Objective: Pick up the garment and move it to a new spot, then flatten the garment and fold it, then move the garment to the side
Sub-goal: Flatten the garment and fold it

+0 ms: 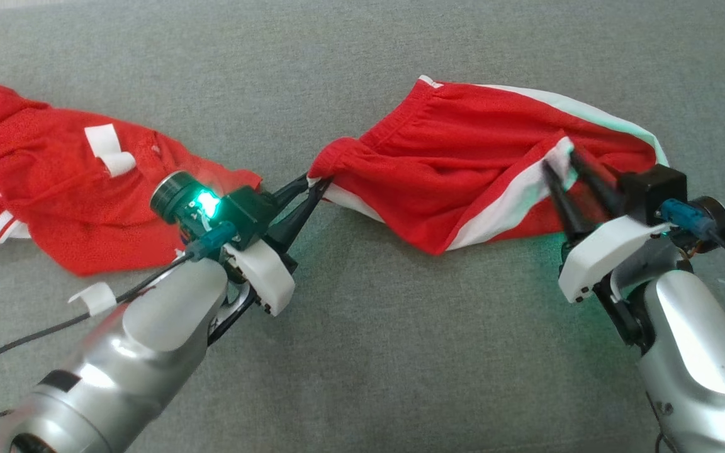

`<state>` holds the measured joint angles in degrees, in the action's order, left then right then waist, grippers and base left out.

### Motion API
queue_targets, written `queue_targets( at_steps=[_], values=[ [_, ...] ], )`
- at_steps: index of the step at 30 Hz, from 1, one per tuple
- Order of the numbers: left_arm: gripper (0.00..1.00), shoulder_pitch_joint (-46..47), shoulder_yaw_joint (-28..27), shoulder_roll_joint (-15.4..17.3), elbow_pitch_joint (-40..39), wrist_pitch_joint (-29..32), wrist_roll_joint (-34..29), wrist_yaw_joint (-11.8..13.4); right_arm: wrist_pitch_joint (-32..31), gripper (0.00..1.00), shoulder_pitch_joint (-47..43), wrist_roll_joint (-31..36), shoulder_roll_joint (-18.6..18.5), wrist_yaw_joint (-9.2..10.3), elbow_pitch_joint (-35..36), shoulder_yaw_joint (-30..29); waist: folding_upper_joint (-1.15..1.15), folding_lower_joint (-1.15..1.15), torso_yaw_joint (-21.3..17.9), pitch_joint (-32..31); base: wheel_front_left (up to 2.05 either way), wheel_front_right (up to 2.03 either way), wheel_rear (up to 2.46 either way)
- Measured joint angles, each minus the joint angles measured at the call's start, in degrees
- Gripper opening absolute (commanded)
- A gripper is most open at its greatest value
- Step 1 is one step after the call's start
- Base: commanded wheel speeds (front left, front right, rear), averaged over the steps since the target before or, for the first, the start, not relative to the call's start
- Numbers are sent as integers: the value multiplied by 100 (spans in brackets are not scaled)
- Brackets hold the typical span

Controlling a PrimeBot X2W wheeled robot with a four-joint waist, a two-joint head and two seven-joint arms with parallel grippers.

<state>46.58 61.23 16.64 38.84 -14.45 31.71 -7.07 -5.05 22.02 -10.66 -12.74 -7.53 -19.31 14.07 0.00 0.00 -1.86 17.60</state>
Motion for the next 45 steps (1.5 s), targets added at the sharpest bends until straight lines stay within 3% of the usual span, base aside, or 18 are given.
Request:
queue_targets(
  at_steps=[8, 15, 25, 30, 32, 40, 45],
  values=[
    [0, -8, -32, -20, 107, 0, 2, -2, 110, 0, -23, -1, -44, 0, 57, 11, 0, 0, -29, -138, 0, 0, 0],
    [0, -305, -335, -21, 119, 0, 258, -4, 368, 0, -372, -302, -41, 0, 571, -278, 0, -1, -91, -488, 0, 0, 0],
    [0, -536, -1202, 22, -479, 132, 1350, 35, 767, 0, -497, -842, -54, 0, 1517, -847, 0, -1, -183, -1046, 0, 0, 0],
    [0, -527, -1542, 146, -1174, 347, 1720, 276, 1162, 0, -370, -708, -38, 0, 1876, -1077, 0, -1, -174, -1363, 0, 0, 0],
    [0, -510, -1757, 267, -1792, 480, 1897, 527, 1293, 0, -209, -608, 12, 0, 2204, -1220, 0, -1, -149, -1536, 0, 0, 0],
    [0, -621, -2004, 731, -3271, 964, 2015, 1303, 1063, 0, -409, -237, 326, -1, 2627, -1534, 0, -1, -19, -1655, 0, 0, 0],
    [0, -658, -1997, 937, -3623, 1326, 2011, 1474, 806, 0, -369, -77, 364, -1, 2720, -1659, 0, -1, -13, -1492, 0, 0, 0]
  ],
)
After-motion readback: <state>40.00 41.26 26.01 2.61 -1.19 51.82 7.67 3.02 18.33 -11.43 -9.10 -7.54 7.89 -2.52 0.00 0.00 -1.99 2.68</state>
